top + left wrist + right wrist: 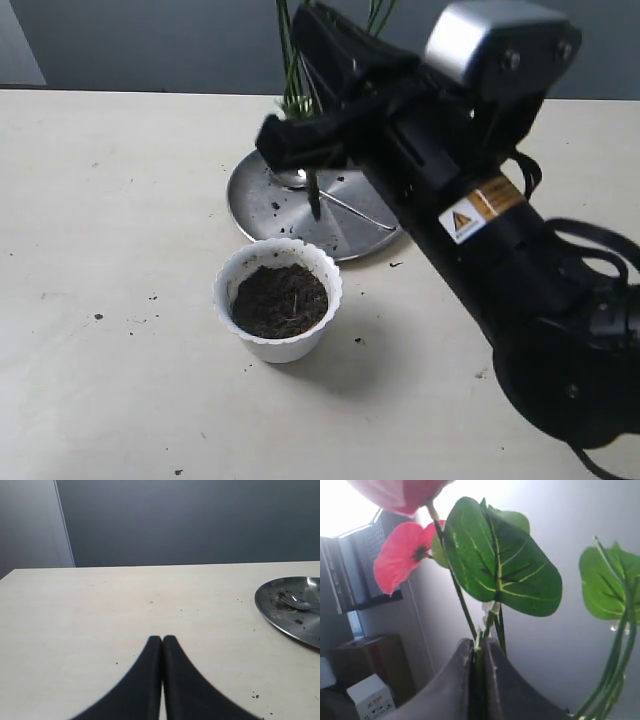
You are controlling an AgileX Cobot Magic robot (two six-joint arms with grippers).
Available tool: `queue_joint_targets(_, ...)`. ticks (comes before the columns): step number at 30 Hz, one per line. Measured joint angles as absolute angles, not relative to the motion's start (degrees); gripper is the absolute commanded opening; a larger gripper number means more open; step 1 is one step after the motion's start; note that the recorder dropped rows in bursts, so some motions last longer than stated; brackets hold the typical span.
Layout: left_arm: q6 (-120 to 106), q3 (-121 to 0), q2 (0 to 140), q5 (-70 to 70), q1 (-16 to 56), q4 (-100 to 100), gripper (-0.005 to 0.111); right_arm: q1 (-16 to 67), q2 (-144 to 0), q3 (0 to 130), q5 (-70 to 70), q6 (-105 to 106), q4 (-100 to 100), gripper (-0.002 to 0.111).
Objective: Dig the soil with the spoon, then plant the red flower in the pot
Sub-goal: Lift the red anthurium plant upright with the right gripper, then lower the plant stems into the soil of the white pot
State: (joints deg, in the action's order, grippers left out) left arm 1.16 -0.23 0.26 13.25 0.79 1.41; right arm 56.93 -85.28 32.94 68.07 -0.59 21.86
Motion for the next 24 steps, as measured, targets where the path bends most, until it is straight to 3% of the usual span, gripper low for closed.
queue_joint_targets(9,1.16,-0.23,0.26,13.25,0.79,1.41,0.001,56.93,-86.81,29.29,69.25,-7.51,17.81,-0.001)
queue_joint_targets(15,1.16,-0.23,0.26,13.25,0.79,1.41,0.001,56.93,-99.19,37.38,69.19,-9.71,13.17,-0.001)
queue_joint_targets(24,1.16,-0.23,0.26,13.25,0.79,1.41,0.001,56.93,-104.45,35.22,69.19,-10.74,13.42,-0.001)
